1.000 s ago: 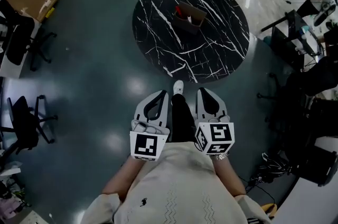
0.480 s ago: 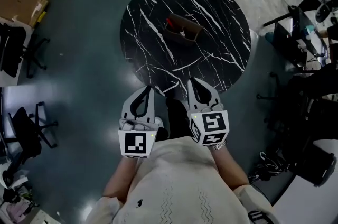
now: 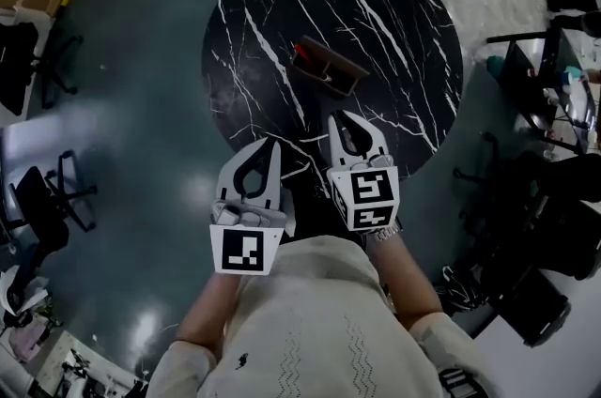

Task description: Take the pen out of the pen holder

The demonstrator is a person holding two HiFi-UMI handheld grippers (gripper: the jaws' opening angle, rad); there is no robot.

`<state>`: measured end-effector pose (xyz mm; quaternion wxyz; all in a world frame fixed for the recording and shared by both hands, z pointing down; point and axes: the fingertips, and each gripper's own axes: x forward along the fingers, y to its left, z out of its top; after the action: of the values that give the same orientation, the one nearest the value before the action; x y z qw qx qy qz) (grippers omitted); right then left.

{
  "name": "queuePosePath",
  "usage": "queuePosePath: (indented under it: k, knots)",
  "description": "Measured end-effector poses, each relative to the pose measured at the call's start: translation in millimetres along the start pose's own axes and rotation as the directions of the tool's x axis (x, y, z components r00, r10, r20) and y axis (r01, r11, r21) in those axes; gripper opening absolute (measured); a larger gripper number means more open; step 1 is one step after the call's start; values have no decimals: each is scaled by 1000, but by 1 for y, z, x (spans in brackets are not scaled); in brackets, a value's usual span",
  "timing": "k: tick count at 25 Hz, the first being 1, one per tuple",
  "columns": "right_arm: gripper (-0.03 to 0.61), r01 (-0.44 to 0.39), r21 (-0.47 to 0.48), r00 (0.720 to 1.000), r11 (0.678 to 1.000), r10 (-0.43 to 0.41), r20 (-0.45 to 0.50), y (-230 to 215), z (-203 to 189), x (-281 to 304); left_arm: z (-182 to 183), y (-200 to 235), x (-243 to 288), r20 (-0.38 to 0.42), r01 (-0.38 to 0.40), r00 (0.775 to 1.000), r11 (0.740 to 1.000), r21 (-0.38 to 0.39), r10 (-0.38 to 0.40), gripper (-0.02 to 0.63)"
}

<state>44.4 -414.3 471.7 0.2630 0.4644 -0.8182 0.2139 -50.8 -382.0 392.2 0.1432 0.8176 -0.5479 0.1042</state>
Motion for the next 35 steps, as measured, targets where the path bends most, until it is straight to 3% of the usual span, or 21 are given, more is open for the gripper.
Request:
queuePosePath:
  k: [2,4,9,15,17,22,29,33,35]
  knots:
    - [30,-30,-15,999,999,29,-46,-9,-7,22,-5,0,16,-32,-3,999,1000,-2,3,11]
    - [79,-59,-31,994,998,56,-92,-17,-15,44,-12,0,30,-60,-10,998,1000,-11,10,11]
    - [101,-88,-42,983,995,79,-166,-33,-30,86,-25,7,58,-109,-44,993,998,-33,40,11]
    - [118,-122,-107,970,987,96,-222,-39,-43,121,-27,4,80,-168,-12,986,1000,27,17,11]
    - [118,-113,-127,968,985,80,-237,-42,-47,130,-31,0,82,-208,42,978,994,100,-21,11]
    - [117,-42,-130,979,991,15,-206,-55,-42,139,-36,-1,81,-214,39,977,995,93,-18,11]
    - [83,-28,-75,986,997,15,-163,-57,-31,122,-37,2,68,-202,34,979,992,118,-10,11]
    - [83,2,3,995,1000,-2,-99,-62,-18,98,-27,0,58,-126,-39,991,999,-9,37,11]
    - [83,17,19,998,1000,-16,-55,-63,-8,80,-23,-6,51,-112,-13,994,1000,27,16,11]
